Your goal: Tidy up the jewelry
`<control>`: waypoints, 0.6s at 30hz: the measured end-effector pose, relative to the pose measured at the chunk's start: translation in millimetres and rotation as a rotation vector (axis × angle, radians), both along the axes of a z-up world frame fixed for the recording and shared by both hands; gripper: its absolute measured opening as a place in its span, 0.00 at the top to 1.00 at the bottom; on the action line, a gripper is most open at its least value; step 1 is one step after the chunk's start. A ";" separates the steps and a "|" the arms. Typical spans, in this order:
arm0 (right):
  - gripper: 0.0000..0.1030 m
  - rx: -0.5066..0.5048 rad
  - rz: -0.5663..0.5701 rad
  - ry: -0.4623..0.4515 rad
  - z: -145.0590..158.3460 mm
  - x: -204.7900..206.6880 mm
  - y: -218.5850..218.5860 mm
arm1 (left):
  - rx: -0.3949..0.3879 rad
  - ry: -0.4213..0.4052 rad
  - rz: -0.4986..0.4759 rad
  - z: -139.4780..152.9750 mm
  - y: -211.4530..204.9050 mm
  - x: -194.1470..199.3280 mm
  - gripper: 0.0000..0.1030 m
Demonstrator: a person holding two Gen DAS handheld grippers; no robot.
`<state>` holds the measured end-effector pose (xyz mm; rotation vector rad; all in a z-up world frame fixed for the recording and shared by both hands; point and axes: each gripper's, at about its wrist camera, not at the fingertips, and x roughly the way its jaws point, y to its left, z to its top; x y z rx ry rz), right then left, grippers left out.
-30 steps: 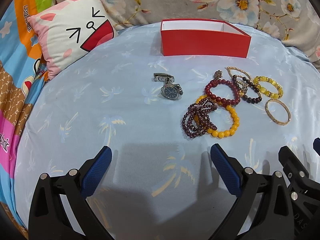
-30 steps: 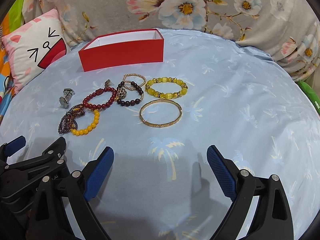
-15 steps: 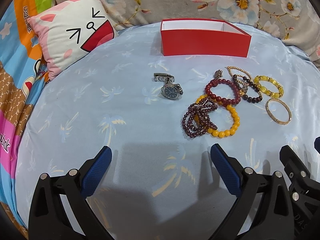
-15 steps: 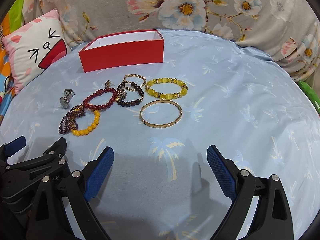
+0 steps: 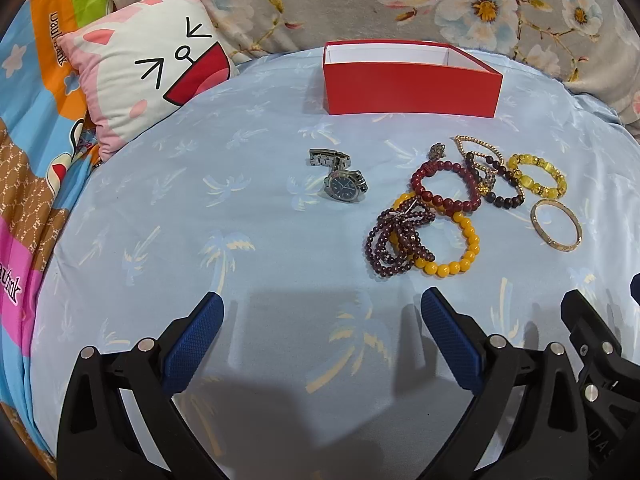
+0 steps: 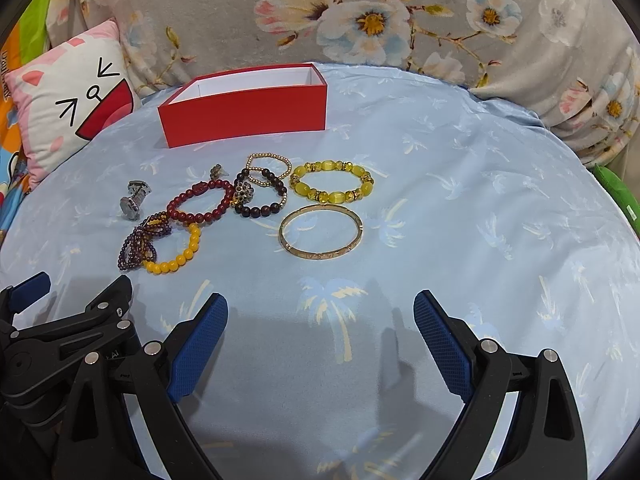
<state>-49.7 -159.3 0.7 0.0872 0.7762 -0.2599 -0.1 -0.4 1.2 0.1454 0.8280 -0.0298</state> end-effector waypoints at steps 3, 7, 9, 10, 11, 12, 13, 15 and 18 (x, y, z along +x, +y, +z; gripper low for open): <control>0.12 0.000 0.000 -0.005 0.2 -1.3 -0.5 | -0.002 -0.002 -0.001 -0.1 -0.2 -0.2 0.08; 0.12 -0.001 -0.002 -0.003 0.1 -0.9 -0.3 | 0.001 -0.002 0.000 -0.3 -0.4 -0.6 0.08; 0.12 -0.001 -0.002 -0.005 0.1 -1.0 0.1 | -0.001 -0.004 -0.001 -0.2 -0.3 -0.6 0.08; 0.12 -0.003 -0.003 -0.004 0.1 -0.7 -0.1 | -0.003 -0.001 0.000 -0.2 -0.4 -0.4 0.08; 0.12 -0.002 -0.001 -0.003 -0.1 -0.7 -0.2 | -0.002 0.000 0.000 -0.4 -0.7 -0.3 0.08; 0.12 -0.003 -0.002 -0.003 -0.3 -0.8 0.1 | 0.001 0.001 0.001 -0.4 -1.4 -0.4 0.08; 0.12 -0.003 -0.003 -0.002 -0.1 -0.7 -0.5 | 0.002 0.002 0.000 -0.6 -2.0 -0.2 0.08; 0.12 0.004 -0.004 0.001 -0.4 -1.0 -2.2 | -0.008 0.008 -0.009 -0.8 -1.8 0.4 0.08; 0.12 0.045 0.010 -0.011 0.4 -1.6 -7.4 | -0.074 -0.001 -0.036 4.9 6.4 4.2 0.08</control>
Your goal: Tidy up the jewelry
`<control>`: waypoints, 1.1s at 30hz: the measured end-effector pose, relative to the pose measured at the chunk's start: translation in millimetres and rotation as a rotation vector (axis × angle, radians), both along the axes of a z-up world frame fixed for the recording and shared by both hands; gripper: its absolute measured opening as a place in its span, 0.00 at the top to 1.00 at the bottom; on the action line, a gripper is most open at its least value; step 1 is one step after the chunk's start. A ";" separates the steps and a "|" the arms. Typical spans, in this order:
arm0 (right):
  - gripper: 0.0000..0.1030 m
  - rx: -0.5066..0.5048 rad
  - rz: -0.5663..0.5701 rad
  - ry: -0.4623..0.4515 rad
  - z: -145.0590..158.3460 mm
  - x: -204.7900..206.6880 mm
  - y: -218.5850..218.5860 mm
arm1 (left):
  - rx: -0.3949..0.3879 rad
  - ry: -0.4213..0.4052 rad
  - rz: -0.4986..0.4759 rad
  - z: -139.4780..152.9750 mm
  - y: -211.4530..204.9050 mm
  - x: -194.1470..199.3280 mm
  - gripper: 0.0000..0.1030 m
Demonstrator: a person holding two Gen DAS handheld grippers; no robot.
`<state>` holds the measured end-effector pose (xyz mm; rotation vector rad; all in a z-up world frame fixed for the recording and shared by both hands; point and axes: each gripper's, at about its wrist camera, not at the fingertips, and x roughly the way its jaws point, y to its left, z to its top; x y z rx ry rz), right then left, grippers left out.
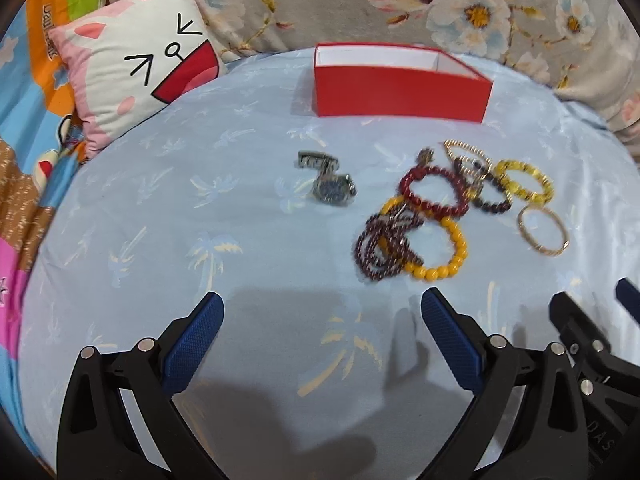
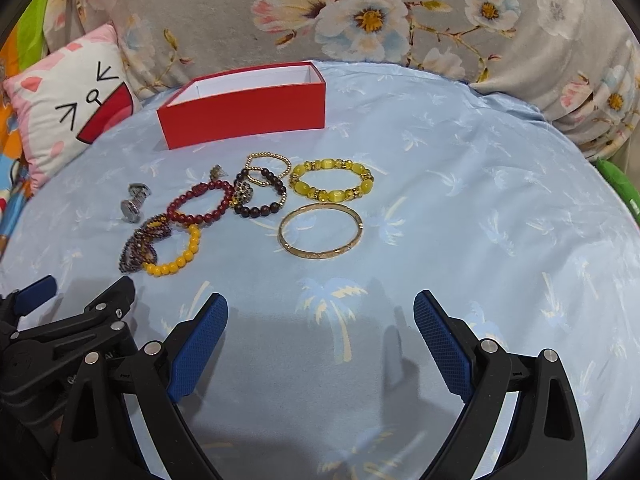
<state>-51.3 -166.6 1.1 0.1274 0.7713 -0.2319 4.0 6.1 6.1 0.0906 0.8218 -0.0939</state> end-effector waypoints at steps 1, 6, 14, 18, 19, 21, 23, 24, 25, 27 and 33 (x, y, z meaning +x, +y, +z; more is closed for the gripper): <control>0.12 0.012 -0.003 -0.002 0.6 0.6 -2.9 | 0.000 0.004 0.005 1.8 1.3 4.0 0.08; 0.15 0.037 -0.046 0.023 -3.4 12.2 -15.9 | -0.028 0.006 0.010 14.1 7.8 34.4 0.08; 0.16 0.035 -0.038 0.024 -4.4 22.1 -17.3 | 0.003 -0.018 -0.015 5.5 4.3 46.0 0.08; 0.16 0.030 -0.044 0.026 -4.0 22.5 -17.5 | -0.026 -0.017 -0.004 3.3 9.9 52.9 0.08; 0.16 0.031 -0.043 0.026 -4.0 22.6 -17.6 | -0.029 -0.017 -0.002 3.7 10.1 56.0 0.09; 0.16 0.028 -0.046 0.025 -3.9 22.4 -17.4 | -0.021 -0.021 -0.004 4.6 8.3 63.0 0.14; 0.16 0.029 -0.046 0.024 -3.8 22.1 -17.9 | -0.018 0.000 -0.008 1.6 4.8 72.5 0.17; 0.16 0.030 -0.049 0.024 -3.9 21.7 -18.3 | -0.022 0.017 -0.014 -0.3 3.4 77.0 0.20; 0.16 0.031 -0.053 0.024 -4.1 21.7 -18.8 | -0.018 0.028 -0.015 -2.0 2.0 80.5 0.24; 0.16 0.036 -0.057 0.022 -4.2 21.2 -20.2 | -0.013 0.051 -0.019 -5.4 0.4 87.1 0.33; 0.16 0.030 -0.079 0.026 -4.3 20.2 -21.4 | -0.017 0.048 -0.054 -6.8 -5.7 90.2 0.56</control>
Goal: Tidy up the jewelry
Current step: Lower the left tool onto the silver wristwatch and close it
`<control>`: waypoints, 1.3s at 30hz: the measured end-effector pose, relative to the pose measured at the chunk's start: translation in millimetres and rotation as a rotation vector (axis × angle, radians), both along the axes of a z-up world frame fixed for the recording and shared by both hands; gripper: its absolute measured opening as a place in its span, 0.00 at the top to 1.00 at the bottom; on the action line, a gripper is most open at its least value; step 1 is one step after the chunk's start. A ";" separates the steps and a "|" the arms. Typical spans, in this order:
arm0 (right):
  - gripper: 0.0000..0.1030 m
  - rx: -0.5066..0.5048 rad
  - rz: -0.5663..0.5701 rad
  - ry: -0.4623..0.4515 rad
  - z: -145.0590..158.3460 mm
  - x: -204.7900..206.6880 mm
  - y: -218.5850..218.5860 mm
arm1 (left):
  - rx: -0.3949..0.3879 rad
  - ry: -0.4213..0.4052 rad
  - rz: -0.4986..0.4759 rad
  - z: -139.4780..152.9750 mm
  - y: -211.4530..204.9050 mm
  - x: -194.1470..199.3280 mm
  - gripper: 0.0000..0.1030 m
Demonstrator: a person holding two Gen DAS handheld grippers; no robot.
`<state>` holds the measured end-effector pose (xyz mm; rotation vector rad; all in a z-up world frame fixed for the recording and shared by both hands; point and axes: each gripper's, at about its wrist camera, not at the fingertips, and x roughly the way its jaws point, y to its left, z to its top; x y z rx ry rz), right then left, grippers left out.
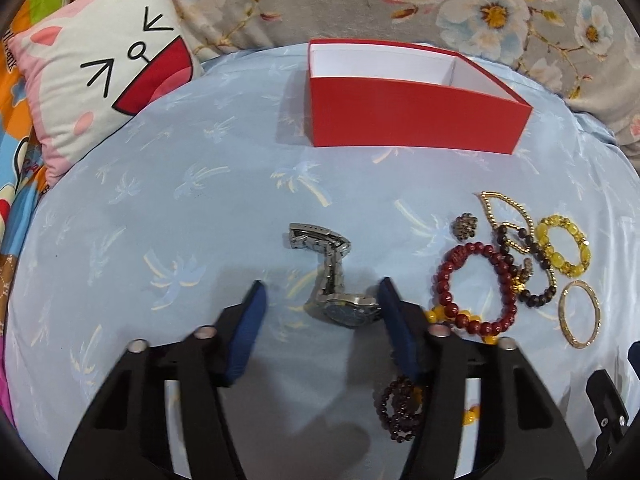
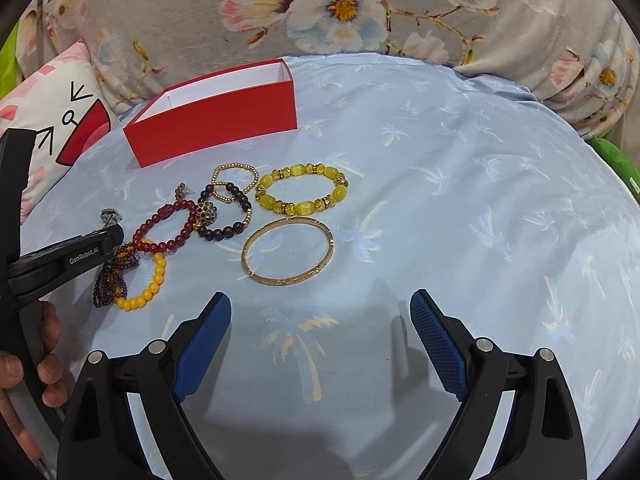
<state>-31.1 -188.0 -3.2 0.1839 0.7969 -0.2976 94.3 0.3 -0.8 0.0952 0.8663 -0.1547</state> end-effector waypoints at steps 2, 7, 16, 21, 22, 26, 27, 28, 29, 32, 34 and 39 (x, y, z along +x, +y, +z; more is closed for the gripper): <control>0.16 -0.002 -0.007 0.006 -0.5 0.2 -0.4 | -0.003 -0.002 -0.009 0.4 -1.1 0.0 0.63; 0.16 -0.013 -0.009 0.019 -1.5 2.0 0.5 | -0.014 -0.002 -0.012 1.4 -1.4 -0.7 0.72; 0.16 -0.019 0.004 0.010 10.1 10.7 0.6 | -0.063 0.005 -0.010 2.5 5.8 -0.5 0.72; 0.16 -0.014 0.024 0.007 24.2 40.3 -7.9 | -0.018 0.001 -0.012 2.0 1.3 -1.5 0.72; 0.16 -0.022 0.028 0.015 23.1 49.4 -10.3 | -0.014 0.001 -0.012 1.8 0.7 -1.3 0.72; 0.21 -0.016 0.052 0.059 7.5 77.7 -18.8 | -0.019 0.001 -0.012 1.9 0.1 -1.5 0.72; 0.22 -0.006 0.055 0.066 4.2 82.6 -21.3 | -0.018 0.001 -0.012 1.8 -0.1 -1.2 0.72; 0.24 0.005 0.061 0.070 1.8 86.3 -23.7 | -0.018 0.001 -0.012 1.8 -0.2 -1.2 0.72; 0.25 0.014 0.064 0.070 0.2 89.8 -26.0 | -0.018 0.001 -0.012 1.8 0.1 -1.2 0.72; 0.25 0.022 0.061 0.065 -0.8 96.6 -31.1 | -0.011 0.001 -0.012 1.7 -1.0 -1.0 0.72; 0.25 0.037 0.064 0.063 -0.7 99.5 -33.6 | -0.006 0.001 -0.013 1.6 -1.2 -0.9 0.72; 0.26 0.048 0.061 0.069 -1.2 110.3 -38.0 | -0.011 0.002 -0.013 1.7 -0.4 -0.3 0.72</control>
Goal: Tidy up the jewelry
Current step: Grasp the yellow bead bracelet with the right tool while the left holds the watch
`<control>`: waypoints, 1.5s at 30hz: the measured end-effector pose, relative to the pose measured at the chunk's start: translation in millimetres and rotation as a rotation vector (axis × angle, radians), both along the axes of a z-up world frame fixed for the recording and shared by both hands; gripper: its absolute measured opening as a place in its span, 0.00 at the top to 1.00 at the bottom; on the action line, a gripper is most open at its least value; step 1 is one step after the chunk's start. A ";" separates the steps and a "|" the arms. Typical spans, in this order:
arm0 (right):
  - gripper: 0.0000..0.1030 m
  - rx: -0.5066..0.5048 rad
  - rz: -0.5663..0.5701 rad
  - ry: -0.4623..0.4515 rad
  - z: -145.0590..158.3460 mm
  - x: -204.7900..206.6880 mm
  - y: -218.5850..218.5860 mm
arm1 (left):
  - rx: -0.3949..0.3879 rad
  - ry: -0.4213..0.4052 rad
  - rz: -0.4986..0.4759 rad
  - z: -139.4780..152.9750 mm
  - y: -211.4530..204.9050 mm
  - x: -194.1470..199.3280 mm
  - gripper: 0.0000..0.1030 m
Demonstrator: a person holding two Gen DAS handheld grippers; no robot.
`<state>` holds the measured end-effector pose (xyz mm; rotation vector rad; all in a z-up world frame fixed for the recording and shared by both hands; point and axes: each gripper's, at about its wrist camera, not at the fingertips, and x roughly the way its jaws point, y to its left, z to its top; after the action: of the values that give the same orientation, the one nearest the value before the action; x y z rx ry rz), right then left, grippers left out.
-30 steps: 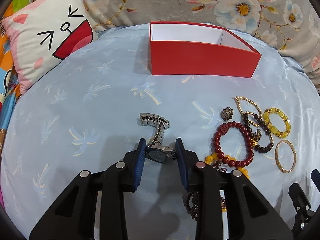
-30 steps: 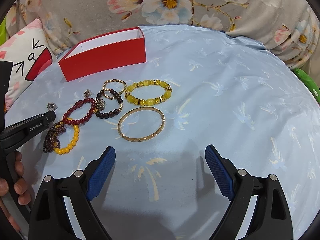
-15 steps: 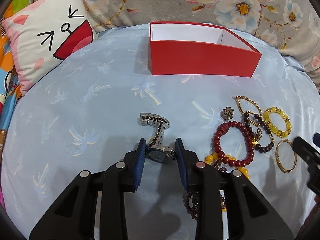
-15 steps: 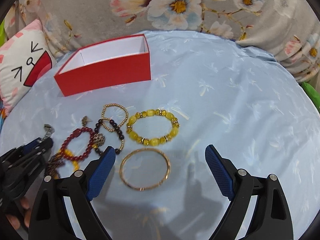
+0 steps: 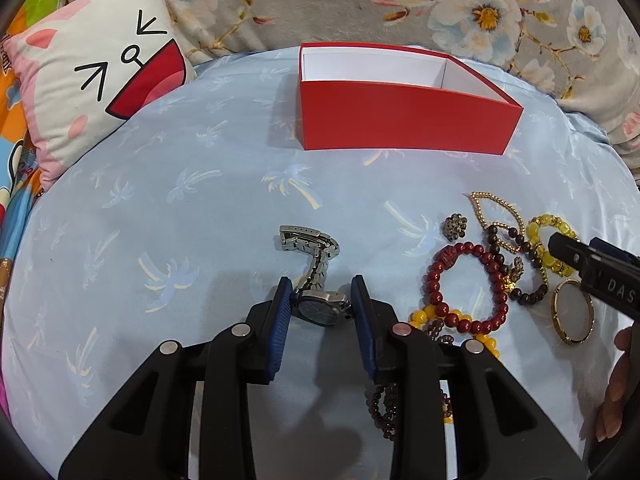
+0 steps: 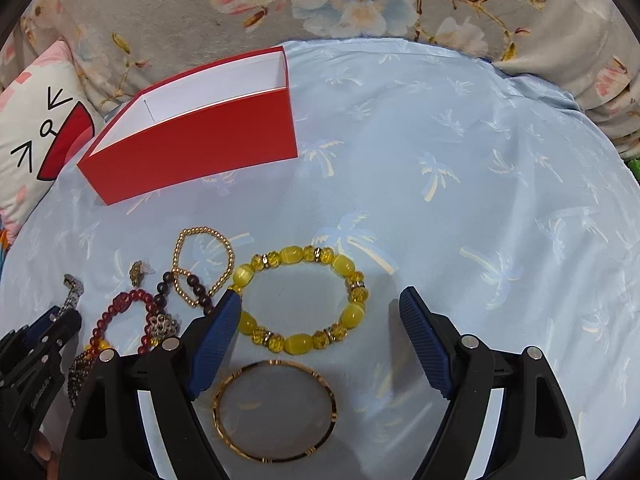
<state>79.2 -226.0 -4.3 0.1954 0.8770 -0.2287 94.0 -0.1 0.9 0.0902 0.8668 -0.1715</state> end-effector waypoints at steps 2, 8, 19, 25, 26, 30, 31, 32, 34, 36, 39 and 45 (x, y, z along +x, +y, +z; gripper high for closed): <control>0.36 0.001 -0.012 -0.003 1.0 1.5 -2.3 | 0.000 0.000 0.000 -0.1 1.4 0.2 0.72; 0.59 -0.037 -0.053 0.027 -4.6 5.0 -5.0 | -0.008 0.000 0.000 -0.3 0.8 0.1 0.72; 0.91 -0.115 -0.040 0.013 -4.4 8.7 20.3 | -0.029 0.003 -0.012 -0.2 3.2 0.6 0.71; 0.91 -0.058 -0.046 -0.005 -4.4 4.7 13.7 | -0.015 0.001 -0.016 -0.4 0.2 -0.4 0.69; 0.91 -0.052 -0.047 -0.007 -4.4 3.9 13.1 | -0.017 0.002 -0.015 -0.4 0.3 -0.4 0.69; 0.91 -0.038 -0.045 -0.011 -4.5 1.0 13.1 | -0.033 0.003 -0.014 -0.4 2.0 0.2 0.69; 0.91 -0.039 -0.042 -0.011 -4.7 0.3 13.6 | -0.030 0.003 -0.015 -0.2 2.0 0.6 0.69; 0.91 -0.037 -0.038 -0.012 -4.8 -0.5 13.9 | -0.029 0.003 -0.015 -0.1 1.7 0.6 0.69; 0.92 -0.029 -0.033 -0.015 -5.0 -2.3 13.0 | -0.029 0.003 -0.015 -0.2 1.8 0.4 0.69; 0.91 -0.024 -0.029 -0.015 -4.9 -4.0 12.6 | -0.029 0.003 -0.015 -0.2 1.5 0.4 0.69; 0.91 -0.027 -0.017 -0.012 -4.3 -5.9 14.6 | -0.034 0.003 -0.014 -0.1 1.8 0.3 0.69; 0.92 -0.003 0.025 -0.025 10.6 -10.0 15.2 | -0.040 0.003 -0.011 0.3 4.0 0.5 0.72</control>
<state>69.2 -210.9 6.3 0.1835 0.8536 -0.2039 94.5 3.9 1.2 0.0574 0.8652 -0.1993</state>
